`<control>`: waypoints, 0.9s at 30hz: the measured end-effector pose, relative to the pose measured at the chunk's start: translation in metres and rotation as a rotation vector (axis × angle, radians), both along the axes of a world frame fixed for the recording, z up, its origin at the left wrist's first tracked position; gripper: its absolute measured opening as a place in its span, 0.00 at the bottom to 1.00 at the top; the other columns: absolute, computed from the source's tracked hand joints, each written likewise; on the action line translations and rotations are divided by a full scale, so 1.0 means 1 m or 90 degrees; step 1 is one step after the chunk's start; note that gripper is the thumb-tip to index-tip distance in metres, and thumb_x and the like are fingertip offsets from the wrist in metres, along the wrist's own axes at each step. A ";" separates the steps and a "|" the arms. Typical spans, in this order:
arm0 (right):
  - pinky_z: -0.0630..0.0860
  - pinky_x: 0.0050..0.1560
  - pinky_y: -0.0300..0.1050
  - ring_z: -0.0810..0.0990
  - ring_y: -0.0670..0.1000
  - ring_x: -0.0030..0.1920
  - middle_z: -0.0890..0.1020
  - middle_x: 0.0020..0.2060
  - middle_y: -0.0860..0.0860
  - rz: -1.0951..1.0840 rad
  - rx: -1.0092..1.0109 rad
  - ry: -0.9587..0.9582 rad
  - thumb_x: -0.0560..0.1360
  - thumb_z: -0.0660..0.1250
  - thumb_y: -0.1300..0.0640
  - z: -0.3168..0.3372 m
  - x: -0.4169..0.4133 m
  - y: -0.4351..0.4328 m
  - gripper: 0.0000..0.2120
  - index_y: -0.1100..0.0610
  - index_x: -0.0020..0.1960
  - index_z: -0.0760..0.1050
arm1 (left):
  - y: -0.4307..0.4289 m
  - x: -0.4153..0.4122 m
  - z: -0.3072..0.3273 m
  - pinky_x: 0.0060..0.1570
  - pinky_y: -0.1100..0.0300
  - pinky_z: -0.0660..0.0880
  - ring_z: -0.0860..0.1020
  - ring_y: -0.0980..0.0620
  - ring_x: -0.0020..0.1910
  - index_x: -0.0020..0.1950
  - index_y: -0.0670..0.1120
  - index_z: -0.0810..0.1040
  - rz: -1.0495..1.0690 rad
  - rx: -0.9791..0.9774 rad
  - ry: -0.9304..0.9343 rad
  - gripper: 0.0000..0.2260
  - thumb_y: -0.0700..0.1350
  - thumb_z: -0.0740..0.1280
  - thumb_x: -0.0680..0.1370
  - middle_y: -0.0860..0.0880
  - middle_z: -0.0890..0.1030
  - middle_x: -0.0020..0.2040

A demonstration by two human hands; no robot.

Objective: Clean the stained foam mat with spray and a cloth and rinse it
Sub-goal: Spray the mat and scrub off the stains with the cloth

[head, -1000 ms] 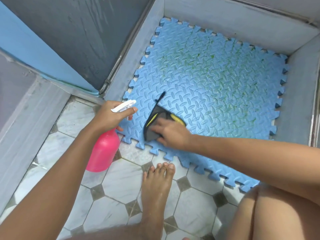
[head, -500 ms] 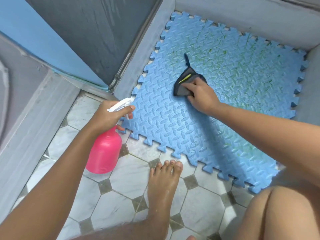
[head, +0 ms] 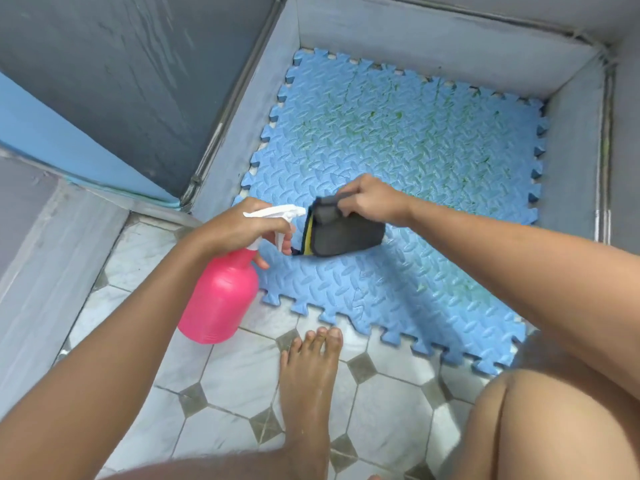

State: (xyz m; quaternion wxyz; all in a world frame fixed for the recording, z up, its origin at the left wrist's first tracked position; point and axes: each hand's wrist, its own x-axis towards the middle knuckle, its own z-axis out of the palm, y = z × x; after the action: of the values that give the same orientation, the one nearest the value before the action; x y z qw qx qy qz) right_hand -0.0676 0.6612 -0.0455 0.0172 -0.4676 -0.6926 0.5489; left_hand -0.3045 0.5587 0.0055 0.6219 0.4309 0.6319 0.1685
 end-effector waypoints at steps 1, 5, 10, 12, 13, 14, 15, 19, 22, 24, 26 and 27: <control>0.64 0.32 0.42 0.72 0.49 0.31 0.74 0.28 0.50 -0.143 0.012 0.017 0.65 0.67 0.59 0.012 0.020 0.019 0.04 0.57 0.32 0.75 | 0.002 0.014 -0.002 0.37 0.48 0.83 0.85 0.43 0.56 0.52 0.37 0.81 -0.021 -0.004 0.019 0.11 0.46 0.71 0.78 0.34 0.85 0.50; 0.62 0.33 0.45 0.70 0.52 0.32 0.71 0.30 0.55 -0.513 0.112 -0.010 0.64 0.67 0.60 0.036 0.122 0.070 0.08 0.55 0.31 0.68 | -0.106 0.078 -0.078 0.65 0.35 0.72 0.72 0.39 0.73 0.75 0.48 0.69 0.074 -0.097 0.131 0.20 0.54 0.58 0.84 0.42 0.75 0.74; 0.63 0.36 0.43 0.72 0.52 0.38 0.74 0.37 0.55 -0.619 0.235 -0.169 0.74 0.65 0.58 0.028 0.222 0.050 0.03 0.57 0.43 0.74 | -0.105 0.109 -0.111 0.48 0.39 0.78 0.82 0.39 0.53 0.66 0.50 0.66 -0.020 0.033 0.167 0.23 0.39 0.72 0.76 0.42 0.84 0.59; 0.66 0.38 0.42 0.75 0.54 0.42 0.77 0.41 0.54 -0.628 0.250 -0.185 0.77 0.63 0.59 0.011 0.239 0.029 0.05 0.58 0.50 0.77 | 0.012 0.107 -0.052 0.45 0.39 0.81 0.84 0.44 0.40 0.54 0.46 0.77 -0.125 0.130 0.280 0.09 0.48 0.72 0.79 0.41 0.87 0.42; 0.66 0.36 0.42 0.75 0.54 0.42 0.77 0.41 0.53 -0.630 0.245 -0.187 0.78 0.63 0.60 0.003 0.243 0.021 0.05 0.58 0.51 0.77 | 0.053 0.117 -0.037 0.41 0.46 0.80 0.83 0.47 0.33 0.43 0.44 0.80 -0.173 0.162 0.235 0.13 0.54 0.74 0.76 0.42 0.84 0.33; 0.66 0.33 0.43 0.74 0.54 0.41 0.76 0.38 0.52 -0.632 0.233 -0.182 0.78 0.63 0.61 -0.004 0.245 0.017 0.04 0.57 0.50 0.76 | 0.069 0.125 -0.027 0.39 0.51 0.78 0.80 0.48 0.28 0.36 0.45 0.80 -0.229 0.131 0.142 0.17 0.57 0.76 0.74 0.43 0.82 0.28; 0.66 0.32 0.42 0.73 0.53 0.39 0.74 0.35 0.49 -0.632 0.227 -0.173 0.78 0.63 0.61 -0.010 0.248 0.016 0.03 0.56 0.48 0.75 | 0.068 0.127 -0.030 0.37 0.55 0.75 0.79 0.49 0.26 0.33 0.45 0.79 -0.246 0.132 0.112 0.19 0.57 0.77 0.73 0.45 0.81 0.27; 0.67 0.35 0.43 0.72 0.51 0.36 0.73 0.35 0.48 -0.640 0.251 -0.158 0.77 0.62 0.60 -0.015 0.248 0.024 0.03 0.55 0.48 0.74 | 0.063 0.127 -0.044 0.41 0.55 0.77 0.80 0.53 0.33 0.40 0.41 0.83 -0.194 0.129 0.103 0.22 0.61 0.77 0.71 0.43 0.86 0.36; 0.69 0.41 0.43 0.75 0.54 0.43 0.77 0.43 0.52 -0.614 0.263 -0.179 0.78 0.62 0.60 -0.018 0.248 0.024 0.07 0.55 0.54 0.77 | 0.073 0.120 -0.042 0.33 0.61 0.75 0.78 0.53 0.26 0.37 0.40 0.81 -0.111 0.168 0.126 0.22 0.59 0.76 0.74 0.43 0.83 0.29; 0.68 0.40 0.42 0.76 0.55 0.46 0.78 0.46 0.53 -0.594 0.256 -0.190 0.79 0.62 0.61 -0.021 0.248 0.024 0.10 0.56 0.59 0.77 | 0.069 0.118 -0.047 0.32 0.61 0.73 0.77 0.52 0.24 0.35 0.42 0.81 -0.090 0.215 0.174 0.22 0.61 0.75 0.74 0.45 0.82 0.27; 0.70 0.45 0.43 0.78 0.57 0.50 0.79 0.49 0.54 -0.577 0.231 -0.191 0.78 0.63 0.60 -0.029 0.249 0.026 0.12 0.56 0.61 0.76 | 0.068 0.112 -0.049 0.39 0.54 0.77 0.79 0.52 0.30 0.39 0.44 0.84 -0.108 0.223 0.154 0.22 0.64 0.75 0.71 0.46 0.84 0.31; 0.71 0.48 0.44 0.79 0.57 0.53 0.80 0.51 0.54 -0.560 0.215 -0.201 0.78 0.63 0.59 -0.033 0.248 0.027 0.14 0.56 0.63 0.76 | 0.070 0.110 -0.047 0.43 0.51 0.78 0.80 0.52 0.34 0.41 0.44 0.85 -0.119 0.220 0.137 0.23 0.65 0.74 0.70 0.46 0.86 0.34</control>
State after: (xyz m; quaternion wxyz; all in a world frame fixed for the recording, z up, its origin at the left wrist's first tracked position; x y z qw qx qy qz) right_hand 0.1809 0.6880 -0.0787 0.2176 -0.7836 -0.5031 0.2926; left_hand -0.1948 0.6288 -0.0417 0.4808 0.6030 0.6137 0.1690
